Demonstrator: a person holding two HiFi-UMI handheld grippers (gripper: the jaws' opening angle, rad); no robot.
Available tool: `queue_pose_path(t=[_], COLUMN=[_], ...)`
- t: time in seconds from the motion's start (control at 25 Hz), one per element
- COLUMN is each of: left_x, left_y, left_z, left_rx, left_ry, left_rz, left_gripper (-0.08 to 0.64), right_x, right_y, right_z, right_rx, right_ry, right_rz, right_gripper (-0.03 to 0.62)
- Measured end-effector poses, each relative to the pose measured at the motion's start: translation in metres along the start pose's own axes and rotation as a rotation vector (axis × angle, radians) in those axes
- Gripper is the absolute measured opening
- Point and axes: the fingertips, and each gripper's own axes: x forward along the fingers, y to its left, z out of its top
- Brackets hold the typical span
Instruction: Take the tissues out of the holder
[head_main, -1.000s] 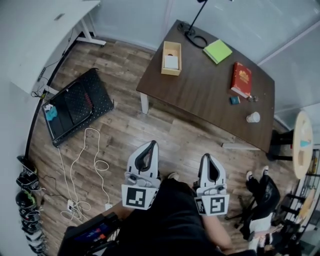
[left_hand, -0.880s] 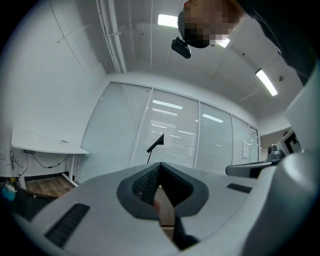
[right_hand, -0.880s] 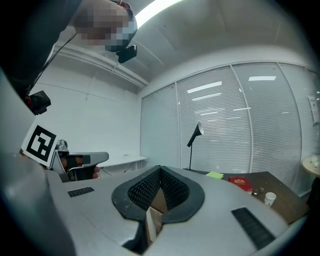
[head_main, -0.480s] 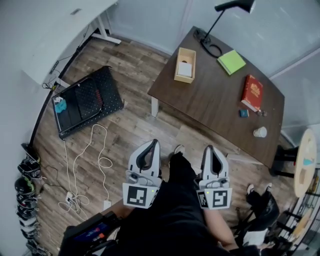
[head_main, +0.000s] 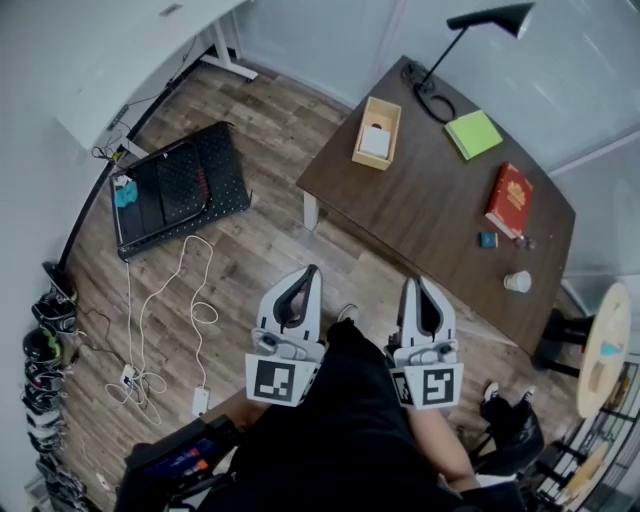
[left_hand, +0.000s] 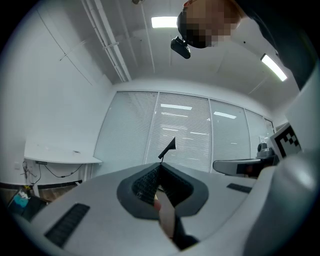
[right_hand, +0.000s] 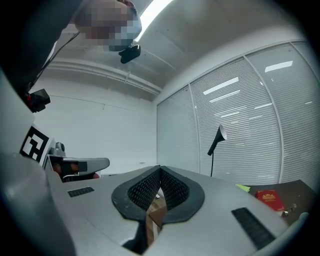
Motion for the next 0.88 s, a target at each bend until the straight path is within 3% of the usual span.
queue_pose_path(t=[0.32, 0.52, 0.88], left_x=[0.006, -0.005, 0.001], left_y=[-0.015, -0.002, -0.016], left_z=[0.001, -0.004, -0.009], left_rx=[-0.008, -0.03, -0.012], left_ry=[-0.012, 0.01, 0.038], left_rz=[-0.088, -0.097, -0.12], left_gripper=[-0.002, -0.002, -0.002], right_x=[-0.007, -0.008, -0.009], right_y=[0.005, 0.031, 0.025], right_z=[-0.006, -0.009, -0.009], right_rx=[0.009, -0.004, 0.007], right_ry=[0.022, 0.033, 0.022], right_rz=[-0.018, -0.012, -0.006], right_gripper=[0.009, 0.009, 0.009])
